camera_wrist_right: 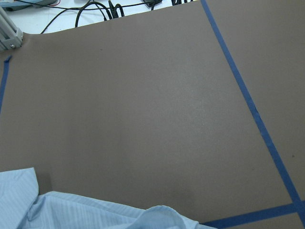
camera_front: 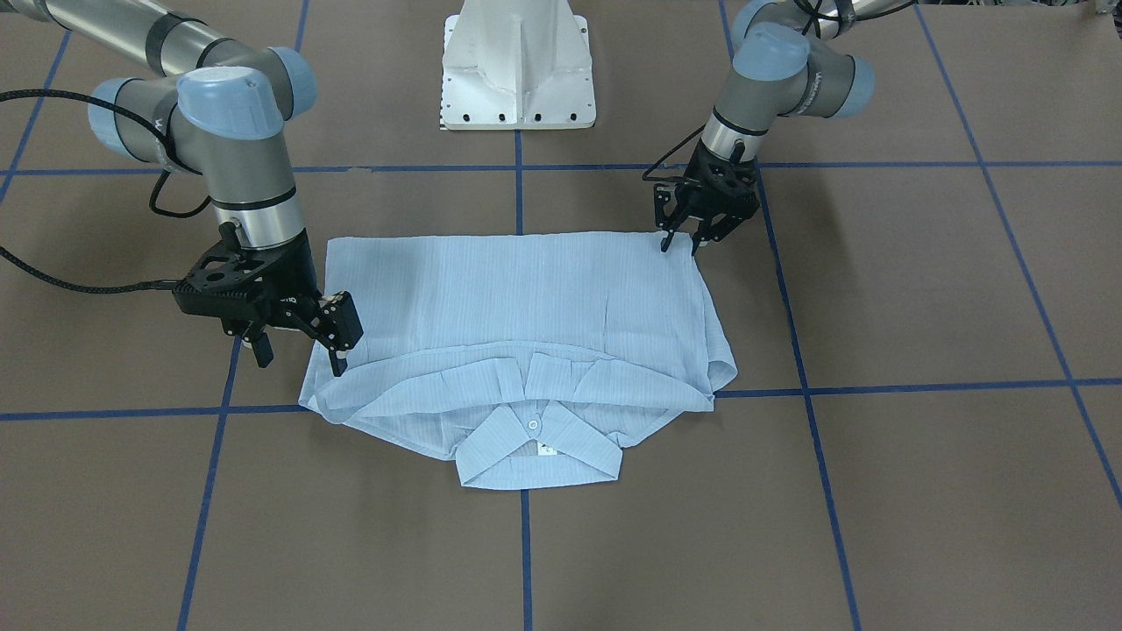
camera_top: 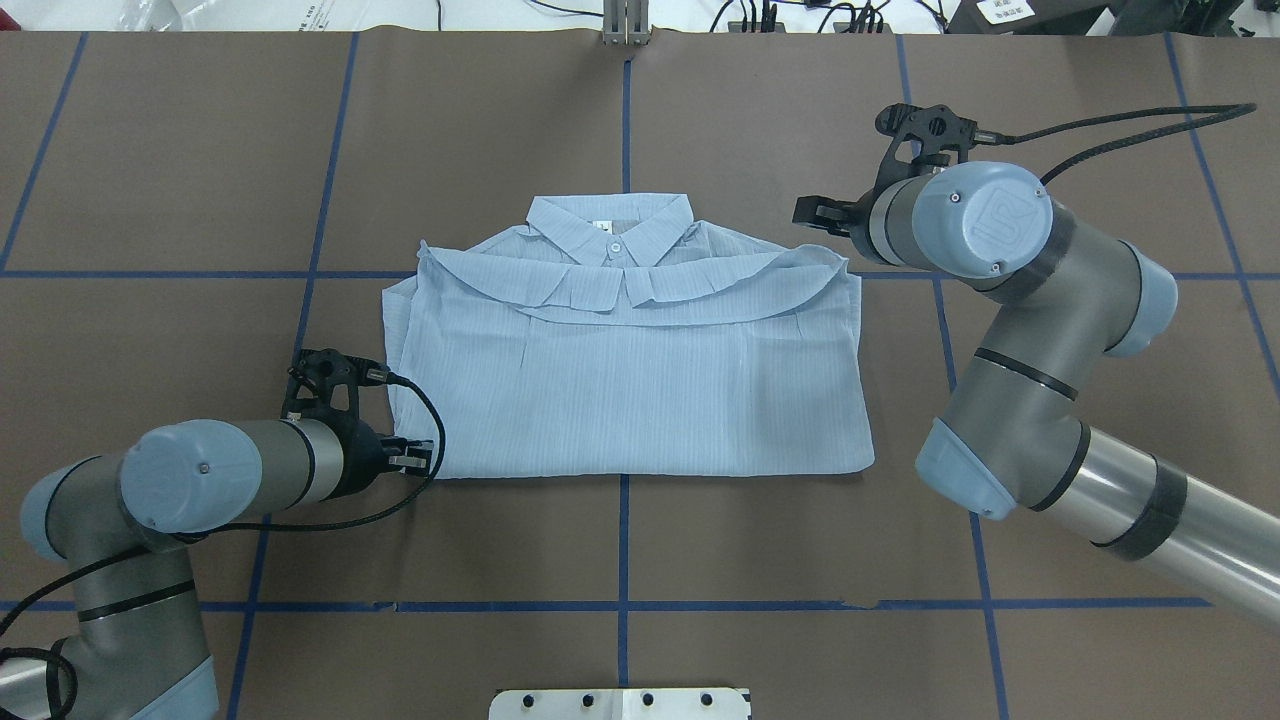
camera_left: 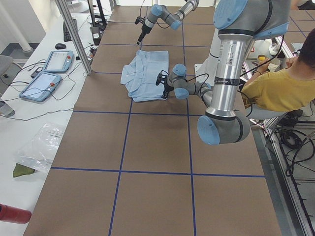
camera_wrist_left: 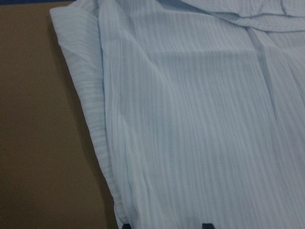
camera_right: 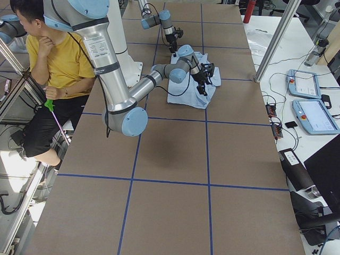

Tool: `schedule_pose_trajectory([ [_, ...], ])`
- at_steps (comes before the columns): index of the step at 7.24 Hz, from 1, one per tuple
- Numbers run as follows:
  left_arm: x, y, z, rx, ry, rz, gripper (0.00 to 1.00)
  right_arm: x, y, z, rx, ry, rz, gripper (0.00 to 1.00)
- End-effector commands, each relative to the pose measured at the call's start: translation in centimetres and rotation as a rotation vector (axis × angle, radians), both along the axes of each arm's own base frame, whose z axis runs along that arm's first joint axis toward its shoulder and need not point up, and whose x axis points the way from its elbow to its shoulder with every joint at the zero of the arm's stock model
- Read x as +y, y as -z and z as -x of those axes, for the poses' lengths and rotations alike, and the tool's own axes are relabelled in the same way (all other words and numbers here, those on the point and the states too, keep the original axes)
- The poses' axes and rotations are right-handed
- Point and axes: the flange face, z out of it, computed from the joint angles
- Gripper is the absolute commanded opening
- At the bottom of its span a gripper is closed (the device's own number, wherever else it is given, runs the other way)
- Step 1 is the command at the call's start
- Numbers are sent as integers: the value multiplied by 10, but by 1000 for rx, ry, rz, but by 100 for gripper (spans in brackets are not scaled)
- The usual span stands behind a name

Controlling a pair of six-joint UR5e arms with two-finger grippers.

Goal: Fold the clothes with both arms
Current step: 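Grasp the folded shirt edge with the left gripper and drag it farther from the robot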

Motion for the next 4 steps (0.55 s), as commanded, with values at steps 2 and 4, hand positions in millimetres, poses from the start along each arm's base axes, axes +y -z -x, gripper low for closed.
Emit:
schedule_pose_trajectory([
  [2, 7, 2, 25, 4, -1, -13, 0, 0, 0, 0, -4, -1, -3, 100],
  [4, -59, -14, 78, -77, 92, -90, 0, 2, 7, -1, -18, 6, -10, 100],
])
